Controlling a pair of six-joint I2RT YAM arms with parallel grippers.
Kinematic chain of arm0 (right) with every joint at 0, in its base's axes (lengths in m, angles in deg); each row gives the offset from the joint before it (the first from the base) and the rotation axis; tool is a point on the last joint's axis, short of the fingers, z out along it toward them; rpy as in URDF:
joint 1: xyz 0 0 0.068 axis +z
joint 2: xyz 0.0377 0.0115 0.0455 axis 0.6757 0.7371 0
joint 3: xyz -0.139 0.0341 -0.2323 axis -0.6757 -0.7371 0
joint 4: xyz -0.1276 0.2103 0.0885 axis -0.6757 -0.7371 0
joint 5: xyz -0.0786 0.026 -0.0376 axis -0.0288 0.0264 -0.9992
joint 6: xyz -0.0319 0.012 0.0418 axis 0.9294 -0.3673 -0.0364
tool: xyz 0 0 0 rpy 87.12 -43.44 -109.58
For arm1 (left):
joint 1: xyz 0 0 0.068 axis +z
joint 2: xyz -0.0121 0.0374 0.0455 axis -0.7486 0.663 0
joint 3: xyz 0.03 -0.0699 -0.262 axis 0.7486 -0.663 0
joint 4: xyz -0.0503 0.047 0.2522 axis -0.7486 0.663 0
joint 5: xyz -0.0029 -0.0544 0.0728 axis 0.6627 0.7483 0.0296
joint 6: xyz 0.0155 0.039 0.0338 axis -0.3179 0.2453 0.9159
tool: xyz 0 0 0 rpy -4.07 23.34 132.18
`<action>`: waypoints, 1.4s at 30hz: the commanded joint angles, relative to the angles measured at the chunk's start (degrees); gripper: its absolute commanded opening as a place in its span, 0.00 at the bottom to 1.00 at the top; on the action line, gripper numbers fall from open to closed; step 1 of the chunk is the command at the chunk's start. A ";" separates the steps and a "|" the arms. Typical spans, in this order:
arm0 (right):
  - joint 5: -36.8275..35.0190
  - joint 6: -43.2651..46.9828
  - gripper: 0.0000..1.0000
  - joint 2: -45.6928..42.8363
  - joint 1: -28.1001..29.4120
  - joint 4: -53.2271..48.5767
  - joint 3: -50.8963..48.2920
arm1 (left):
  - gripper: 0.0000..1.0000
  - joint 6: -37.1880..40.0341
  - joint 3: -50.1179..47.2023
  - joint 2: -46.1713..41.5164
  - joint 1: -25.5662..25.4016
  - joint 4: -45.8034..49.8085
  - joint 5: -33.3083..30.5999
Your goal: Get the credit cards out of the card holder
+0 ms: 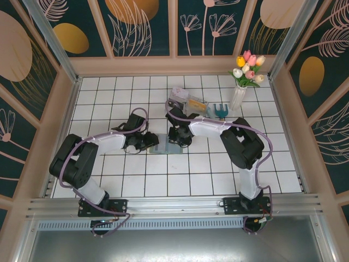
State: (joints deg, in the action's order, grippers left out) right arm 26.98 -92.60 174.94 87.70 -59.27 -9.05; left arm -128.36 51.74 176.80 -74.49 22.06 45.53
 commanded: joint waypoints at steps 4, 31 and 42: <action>0.16 0.20 0.22 3.05 -0.10 -0.45 -2.75 | 0.37 2.83 1.30 2.73 0.27 -0.38 6.57; 0.72 -4.55 0.25 -15.43 -2.46 13.19 -12.88 | 0.34 0.30 1.60 0.96 -1.14 -10.23 15.66; -6.39 -8.93 0.32 -30.44 -3.94 15.24 -21.72 | 0.40 -3.30 5.60 6.75 -7.26 -13.63 14.01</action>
State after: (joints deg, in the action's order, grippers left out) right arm 23.31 -99.48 146.33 84.36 -44.95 -28.40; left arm -130.46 56.48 182.04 -81.55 9.32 60.00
